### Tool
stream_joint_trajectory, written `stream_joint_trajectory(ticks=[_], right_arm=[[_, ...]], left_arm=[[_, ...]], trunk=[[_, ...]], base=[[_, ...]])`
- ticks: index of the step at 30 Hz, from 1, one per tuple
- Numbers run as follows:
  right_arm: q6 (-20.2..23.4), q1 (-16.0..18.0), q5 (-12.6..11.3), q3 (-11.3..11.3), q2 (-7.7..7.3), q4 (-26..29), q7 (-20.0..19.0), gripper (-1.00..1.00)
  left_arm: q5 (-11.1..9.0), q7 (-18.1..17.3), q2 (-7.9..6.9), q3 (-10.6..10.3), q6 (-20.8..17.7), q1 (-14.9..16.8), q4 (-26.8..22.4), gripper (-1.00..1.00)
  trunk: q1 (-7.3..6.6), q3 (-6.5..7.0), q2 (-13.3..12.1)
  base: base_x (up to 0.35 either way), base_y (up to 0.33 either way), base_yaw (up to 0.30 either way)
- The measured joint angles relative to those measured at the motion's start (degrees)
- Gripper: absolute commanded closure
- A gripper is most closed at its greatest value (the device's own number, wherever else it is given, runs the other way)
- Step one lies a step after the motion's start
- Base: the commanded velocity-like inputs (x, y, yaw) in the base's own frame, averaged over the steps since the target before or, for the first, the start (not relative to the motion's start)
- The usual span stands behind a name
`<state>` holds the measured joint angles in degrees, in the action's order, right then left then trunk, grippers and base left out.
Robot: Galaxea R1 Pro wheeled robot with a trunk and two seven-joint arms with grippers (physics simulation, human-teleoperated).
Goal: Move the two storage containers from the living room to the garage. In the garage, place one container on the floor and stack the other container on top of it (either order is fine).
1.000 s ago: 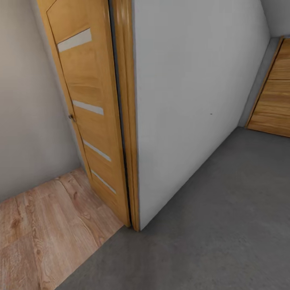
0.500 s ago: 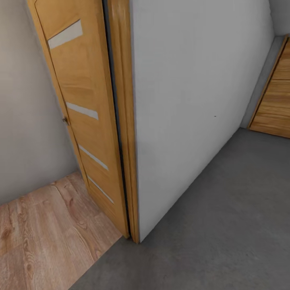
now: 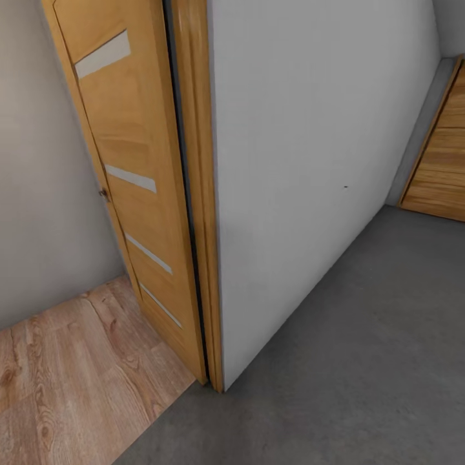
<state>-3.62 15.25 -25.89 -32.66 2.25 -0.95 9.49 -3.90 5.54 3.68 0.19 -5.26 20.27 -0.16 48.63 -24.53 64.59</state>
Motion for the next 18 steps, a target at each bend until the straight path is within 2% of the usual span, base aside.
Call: stream_joint_trajectory(ticks=[9, 18], right_arm=[[0.01, 0.0, -0.38, 0.0, 0.14, 0.0, 0.02, -1.0], [-0.07, 0.01, 0.09, 0.0, -0.13, 0.0, 0.08, -1.0]], left_arm=[[0.0, 0.0, 0.0, 0.0, 0.0, 0.0, 0.0, -1.0], [0.0, 0.0, -0.01, 0.0, 0.02, -0.01, 0.0, -1.0]], trunk=[[0.0, 0.0, 0.0], [0.0, 0.0, 0.0]], base=[[0.0, 0.0, 0.012], [0.0, 0.0, 0.24]])
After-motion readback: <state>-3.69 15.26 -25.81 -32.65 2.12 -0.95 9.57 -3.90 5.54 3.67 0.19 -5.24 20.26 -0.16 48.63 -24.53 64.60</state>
